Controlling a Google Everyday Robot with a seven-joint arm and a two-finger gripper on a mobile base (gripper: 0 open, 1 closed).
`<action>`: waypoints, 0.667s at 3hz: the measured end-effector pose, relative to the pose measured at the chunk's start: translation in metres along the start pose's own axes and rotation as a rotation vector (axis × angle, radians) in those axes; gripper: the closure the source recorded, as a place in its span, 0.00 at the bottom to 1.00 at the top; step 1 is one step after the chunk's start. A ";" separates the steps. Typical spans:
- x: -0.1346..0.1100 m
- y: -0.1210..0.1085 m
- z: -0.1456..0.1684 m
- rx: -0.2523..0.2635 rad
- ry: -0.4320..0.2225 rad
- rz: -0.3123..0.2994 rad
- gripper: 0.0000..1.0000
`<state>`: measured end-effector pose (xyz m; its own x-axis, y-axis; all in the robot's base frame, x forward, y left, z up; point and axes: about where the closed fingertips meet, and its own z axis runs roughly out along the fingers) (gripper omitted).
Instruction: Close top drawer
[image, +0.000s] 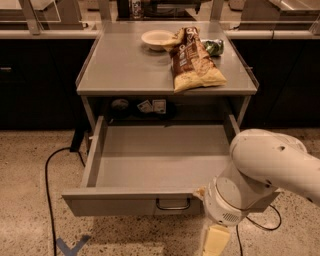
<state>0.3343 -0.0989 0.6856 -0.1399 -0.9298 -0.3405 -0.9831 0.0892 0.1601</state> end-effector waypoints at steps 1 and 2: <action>-0.001 -0.001 0.016 -0.026 -0.004 0.000 0.00; 0.006 -0.014 0.021 -0.014 0.006 0.014 0.00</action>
Offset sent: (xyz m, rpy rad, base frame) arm 0.0279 -0.0092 -0.0358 -0.0248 0.0090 -0.0348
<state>0.3447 -0.0980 0.6622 -0.1531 -0.9306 -0.3324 -0.9792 0.0976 0.1777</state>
